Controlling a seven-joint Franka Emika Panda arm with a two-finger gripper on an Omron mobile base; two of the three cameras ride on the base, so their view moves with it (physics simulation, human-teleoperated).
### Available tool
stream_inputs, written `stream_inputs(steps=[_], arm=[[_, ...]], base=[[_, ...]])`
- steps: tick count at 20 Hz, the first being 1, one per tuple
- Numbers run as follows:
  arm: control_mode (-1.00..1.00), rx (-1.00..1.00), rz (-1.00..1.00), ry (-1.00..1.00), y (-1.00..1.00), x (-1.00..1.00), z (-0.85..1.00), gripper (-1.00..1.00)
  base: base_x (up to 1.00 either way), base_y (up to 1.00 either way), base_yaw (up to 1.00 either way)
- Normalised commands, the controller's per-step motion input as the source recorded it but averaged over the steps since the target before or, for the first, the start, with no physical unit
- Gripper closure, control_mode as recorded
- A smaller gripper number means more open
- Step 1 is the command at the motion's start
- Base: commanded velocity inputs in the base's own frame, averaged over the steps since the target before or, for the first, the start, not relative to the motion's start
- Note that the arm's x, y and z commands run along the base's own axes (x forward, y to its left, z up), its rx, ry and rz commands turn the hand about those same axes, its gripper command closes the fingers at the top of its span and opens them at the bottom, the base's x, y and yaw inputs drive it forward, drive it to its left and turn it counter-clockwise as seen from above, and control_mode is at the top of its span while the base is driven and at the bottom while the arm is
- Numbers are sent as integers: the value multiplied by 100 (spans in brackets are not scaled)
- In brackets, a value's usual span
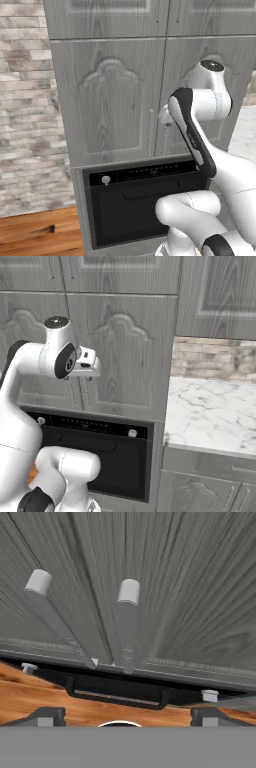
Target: Open the cabinet. Pick the sponge and place it next to the sink. Then close the cabinet.
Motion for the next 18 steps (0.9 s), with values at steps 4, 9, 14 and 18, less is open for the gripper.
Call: stream_inputs(steps=[4, 9, 14, 18], arm=[[-100, 3, 0, 0, -39, 9, 12, -100], [-100, 0, 0, 0, -16, 0, 0, -100], [100, 0, 0, 3, 0, -4, 0, -100], [100, 0, 0, 0, 0, 0, 0, -100]], base=[[0, 0, 0], [0, 0, 0], [-5, 0, 0], [-47, -2, 0]])
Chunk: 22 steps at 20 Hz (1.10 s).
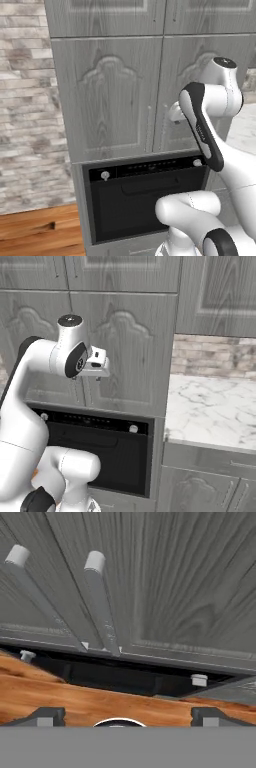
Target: Open the cabinet. Pick the sponge and place it next to the sink. Then close the cabinet.
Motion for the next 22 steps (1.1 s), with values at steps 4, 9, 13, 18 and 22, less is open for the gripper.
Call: stream_inputs(steps=[4, 9, 13, 18, 22], arm=[[100, 0, 0, 0, 0, 0, 0, -100], [100, 0, 0, 0, 0, 0, 0, -100], [-100, 0, 1, 0, 0, -11, 0, -100], [-100, 0, 5, 0, 0, 0, 0, -100], [-100, 0, 0, -2, 15, 0, 0, -100]], base=[[-60, 0, 0], [-60, 0, 0], [-45, 0, 0], [0, 0, 0], [0, 0, 0]])
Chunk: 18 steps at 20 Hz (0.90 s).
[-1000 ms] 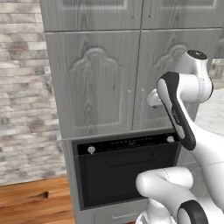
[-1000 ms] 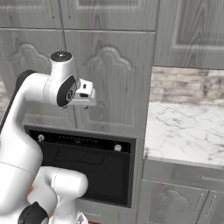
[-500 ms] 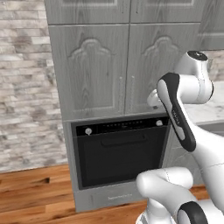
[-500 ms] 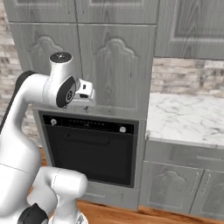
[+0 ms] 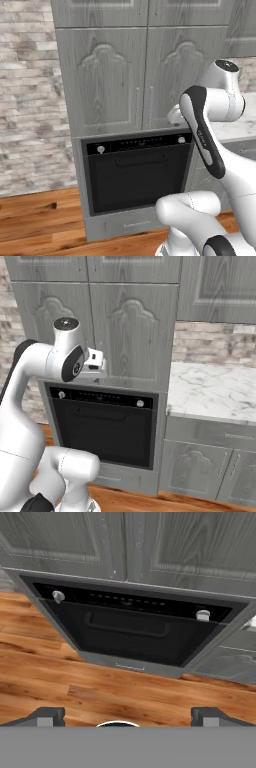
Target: Open the cabinet. Pick the sponge and place it next to the sink. Then close the cabinet.
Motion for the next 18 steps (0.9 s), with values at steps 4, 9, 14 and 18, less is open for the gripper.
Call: stream_inputs(steps=[4, 9, 14, 18], arm=[[-100, 0, 0, 0, 3, 0, 0, -100], [-100, 0, -3, 0, 23, 23, 0, -100], [-100, 0, -17, 0, 29, 47, 0, -100], [-100, -3, -26, 0, 40, 70, 0, -100]], base=[[0, 0, 0], [0, 0, 0], [0, 0, 0], [0, 0, 0]])
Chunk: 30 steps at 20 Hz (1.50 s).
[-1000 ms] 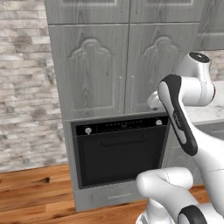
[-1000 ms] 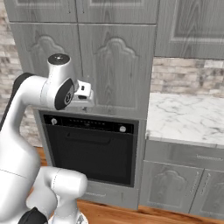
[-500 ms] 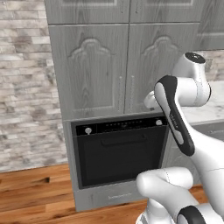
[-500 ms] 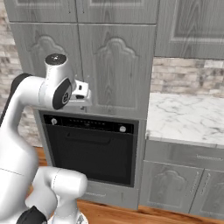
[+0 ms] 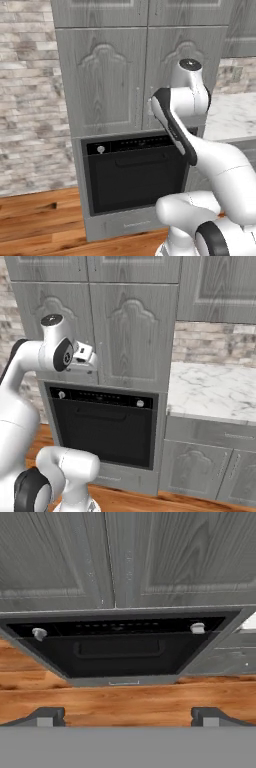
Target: Open the cabinet. Pick the sponge and place it next to the sink. Then close the cabinet.
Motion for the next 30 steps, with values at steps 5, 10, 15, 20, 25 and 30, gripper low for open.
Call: stream_inputs(steps=[5, 10, 15, 20, 25, 30], arm=[[-100, -2, -34, -1, 26, 51, -20, -100], [-100, 5, -24, -2, 5, 44, -51, -100], [-100, 19, -5, -11, -2, 54, -75, -100], [-100, 14, 4, -7, -27, 15, -12, -100], [-100, -1, 13, 0, -18, 0, 0, -100], [-100, -2, 17, 0, -16, 0, 2, -100]], base=[[0, 0, 0], [0, 0, 0], [0, 0, 0], [0, 0, 0], [0, 0, 0], [0, 0, 0]])
